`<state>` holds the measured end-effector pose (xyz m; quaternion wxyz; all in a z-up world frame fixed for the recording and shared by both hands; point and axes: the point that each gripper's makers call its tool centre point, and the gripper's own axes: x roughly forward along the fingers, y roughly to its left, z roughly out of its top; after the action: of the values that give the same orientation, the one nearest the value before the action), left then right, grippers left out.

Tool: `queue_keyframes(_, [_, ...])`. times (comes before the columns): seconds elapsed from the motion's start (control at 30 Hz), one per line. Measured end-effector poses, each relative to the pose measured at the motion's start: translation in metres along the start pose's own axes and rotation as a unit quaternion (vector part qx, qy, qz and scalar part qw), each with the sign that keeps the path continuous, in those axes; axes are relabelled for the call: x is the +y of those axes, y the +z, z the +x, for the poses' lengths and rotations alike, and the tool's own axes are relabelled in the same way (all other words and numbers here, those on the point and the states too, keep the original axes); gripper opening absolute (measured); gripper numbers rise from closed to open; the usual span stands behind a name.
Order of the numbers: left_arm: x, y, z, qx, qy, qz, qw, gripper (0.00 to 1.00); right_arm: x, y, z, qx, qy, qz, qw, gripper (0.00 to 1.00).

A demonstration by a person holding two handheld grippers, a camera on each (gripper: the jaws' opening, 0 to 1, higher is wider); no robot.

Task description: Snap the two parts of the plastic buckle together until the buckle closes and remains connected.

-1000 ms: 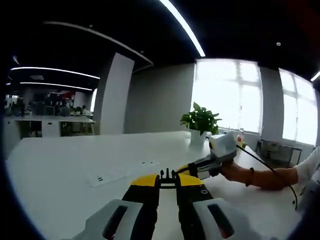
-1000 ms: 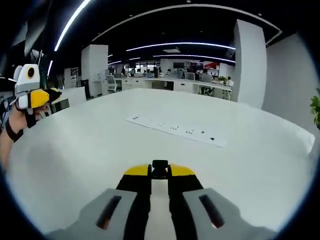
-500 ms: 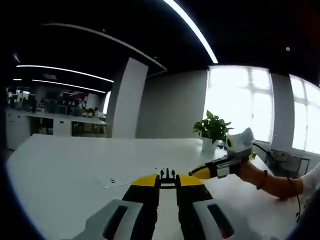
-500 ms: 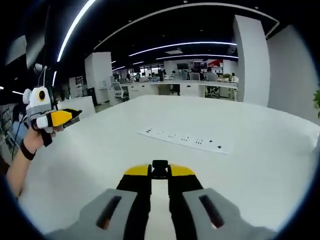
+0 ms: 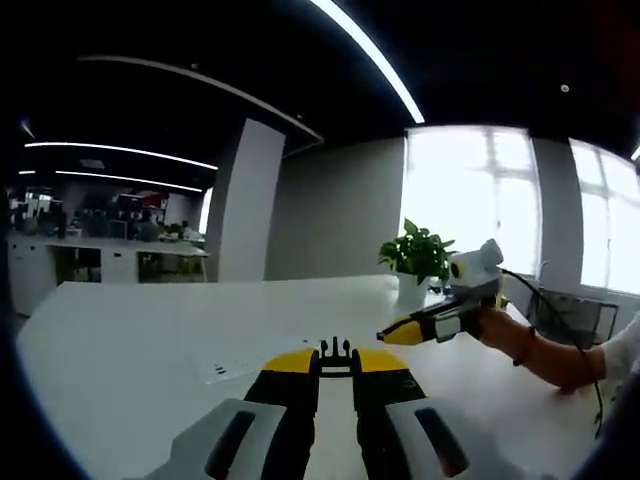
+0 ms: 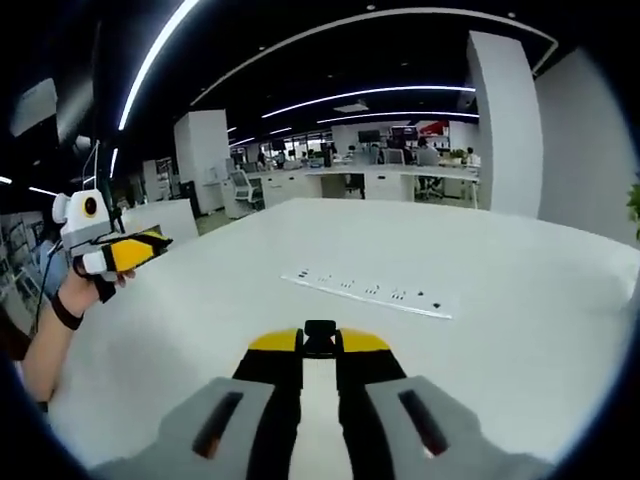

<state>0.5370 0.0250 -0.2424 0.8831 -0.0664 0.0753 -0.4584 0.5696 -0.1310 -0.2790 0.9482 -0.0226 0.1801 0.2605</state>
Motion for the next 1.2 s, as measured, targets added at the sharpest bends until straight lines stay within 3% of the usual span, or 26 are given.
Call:
queue_keyframes(0.17, [0.000, -0.002, 0.001, 0.005, 0.000, 0.001, 1.0000, 0.12, 0.003, 0.007, -0.004, -0.004, 0.005, -0.004, 1.0000, 0.11])
queue_keyframes(0.67, [0.001, -0.003, 0.003, 0.010, -0.006, -0.001, 0.9999, 0.12, 0.005, 0.001, 0.000, 0.000, 0.011, -0.007, 0.9999, 0.11])
queue_keyframes(0.73, [0.002, -0.004, 0.003, 0.012, -0.004, 0.001, 0.9999, 0.12, 0.004, 0.007, -0.001, -0.016, 0.009, -0.003, 0.9998, 0.11])
queue_keyframes(1.2, [-0.010, -0.007, 0.005, 0.032, -0.004, 0.013, 0.9994, 0.11, 0.016, 0.009, -0.004, -0.013, 0.022, -0.012, 0.9996, 0.11])
